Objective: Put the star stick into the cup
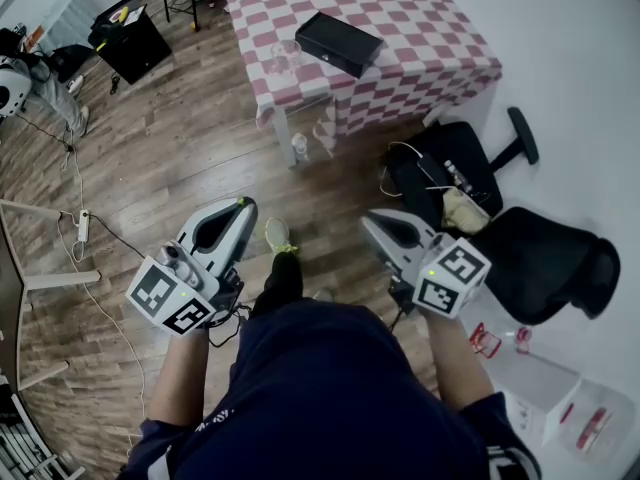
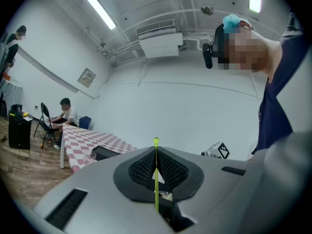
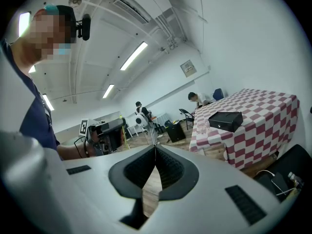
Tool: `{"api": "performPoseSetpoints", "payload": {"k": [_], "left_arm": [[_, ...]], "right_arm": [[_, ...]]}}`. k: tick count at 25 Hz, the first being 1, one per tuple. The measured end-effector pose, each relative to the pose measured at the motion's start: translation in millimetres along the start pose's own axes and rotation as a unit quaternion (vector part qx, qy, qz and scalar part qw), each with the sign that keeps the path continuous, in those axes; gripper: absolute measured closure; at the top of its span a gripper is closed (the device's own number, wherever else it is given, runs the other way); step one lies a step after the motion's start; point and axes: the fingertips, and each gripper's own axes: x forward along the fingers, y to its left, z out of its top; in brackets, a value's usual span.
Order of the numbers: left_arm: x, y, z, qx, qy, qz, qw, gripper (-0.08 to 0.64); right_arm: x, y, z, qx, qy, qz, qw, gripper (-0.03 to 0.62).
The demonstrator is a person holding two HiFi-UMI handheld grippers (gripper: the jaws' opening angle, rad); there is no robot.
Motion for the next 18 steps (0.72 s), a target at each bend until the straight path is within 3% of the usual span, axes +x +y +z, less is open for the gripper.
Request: {"api": "performPoseSetpoints", "payload": {"k": [18], "left_arm": [[121, 239, 32, -0.040, 0.051, -0.047, 0.9968, 0.528]], "right_arm": [[206, -123, 87, 0.046, 0.030, -0.021, 0.998, 0.577]]}}
